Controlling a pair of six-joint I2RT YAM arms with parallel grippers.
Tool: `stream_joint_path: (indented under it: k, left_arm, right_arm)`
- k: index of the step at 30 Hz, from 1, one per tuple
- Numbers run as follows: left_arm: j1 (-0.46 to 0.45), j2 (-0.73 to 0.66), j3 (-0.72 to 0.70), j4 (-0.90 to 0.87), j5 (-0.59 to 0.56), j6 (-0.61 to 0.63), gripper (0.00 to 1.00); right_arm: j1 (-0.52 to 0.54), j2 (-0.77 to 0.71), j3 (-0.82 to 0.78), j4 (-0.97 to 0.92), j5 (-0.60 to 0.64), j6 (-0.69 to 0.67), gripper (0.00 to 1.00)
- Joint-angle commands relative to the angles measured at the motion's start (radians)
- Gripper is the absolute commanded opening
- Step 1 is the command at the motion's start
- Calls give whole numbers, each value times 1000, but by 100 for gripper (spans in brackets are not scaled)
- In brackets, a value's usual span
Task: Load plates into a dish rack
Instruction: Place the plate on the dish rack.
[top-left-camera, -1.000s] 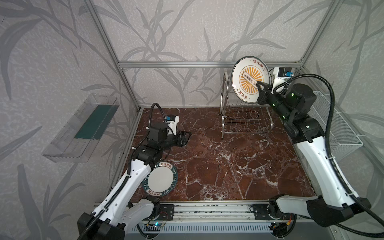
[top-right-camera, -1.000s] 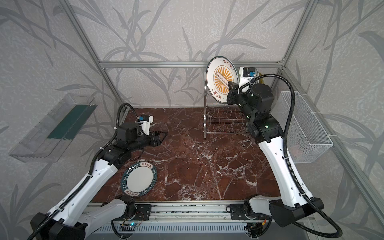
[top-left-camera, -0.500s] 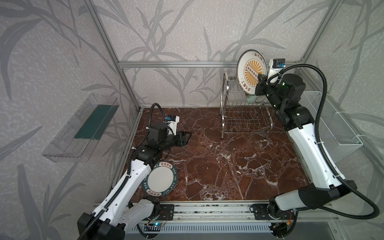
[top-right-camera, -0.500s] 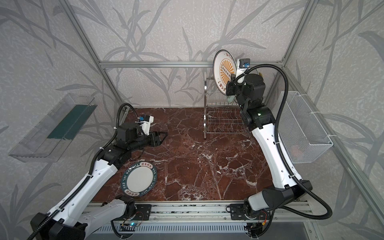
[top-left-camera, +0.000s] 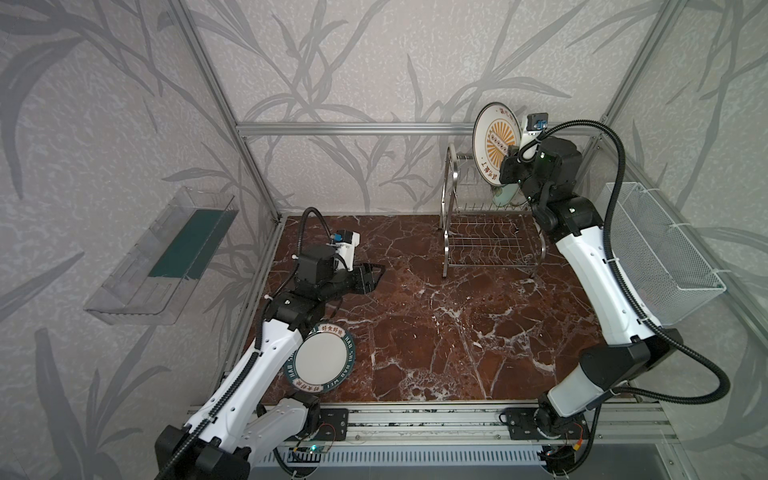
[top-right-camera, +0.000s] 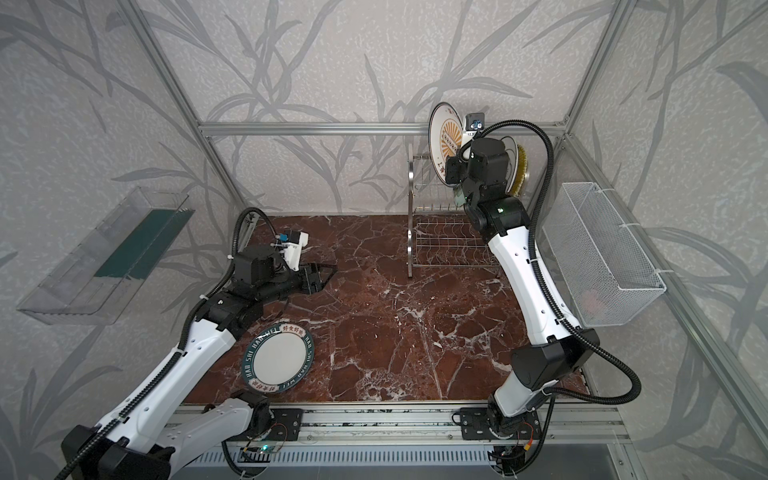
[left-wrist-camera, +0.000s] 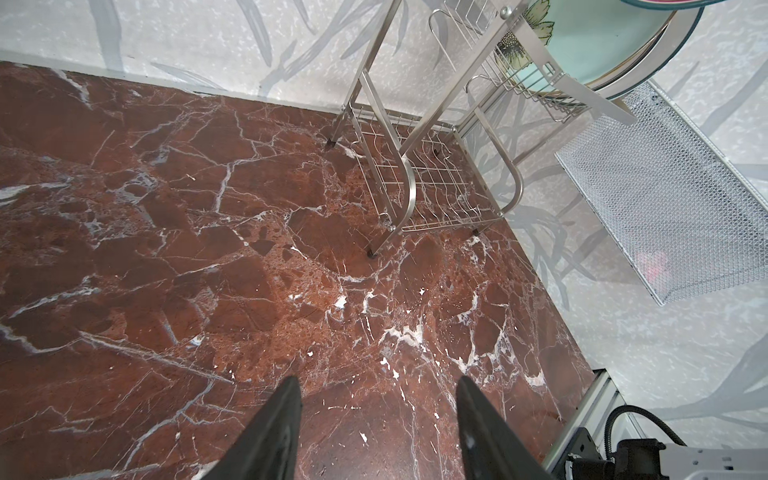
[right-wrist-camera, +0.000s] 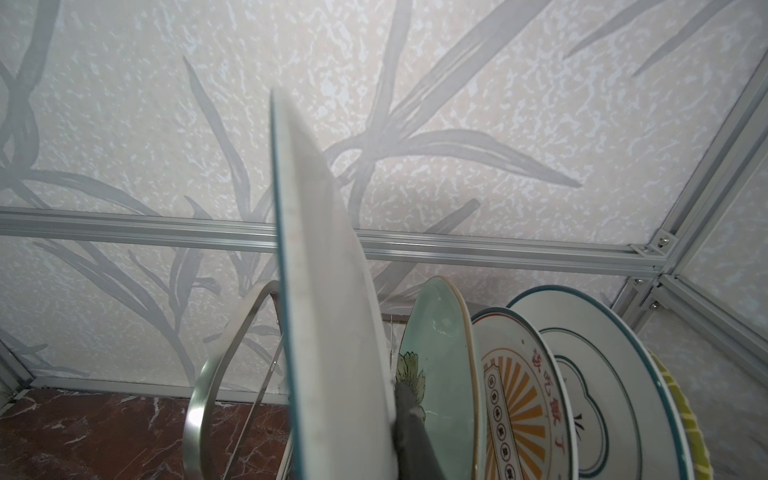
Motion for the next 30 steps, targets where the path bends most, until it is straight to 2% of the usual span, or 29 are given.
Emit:
stream_joint_path:
  k: [1, 17, 30]
  left_arm:
    - [4, -17, -7, 16, 16, -2, 58]
    - [5, -17, -6, 17, 26, -1, 58]
    - [5, -37, -19, 29, 35, -8, 58]
  right_arm:
    - [6, 10, 51, 40, 49, -13, 0]
    - [56, 110, 77, 4, 235, -6, 0]
    - [89, 126, 17, 46, 366, -9, 0]
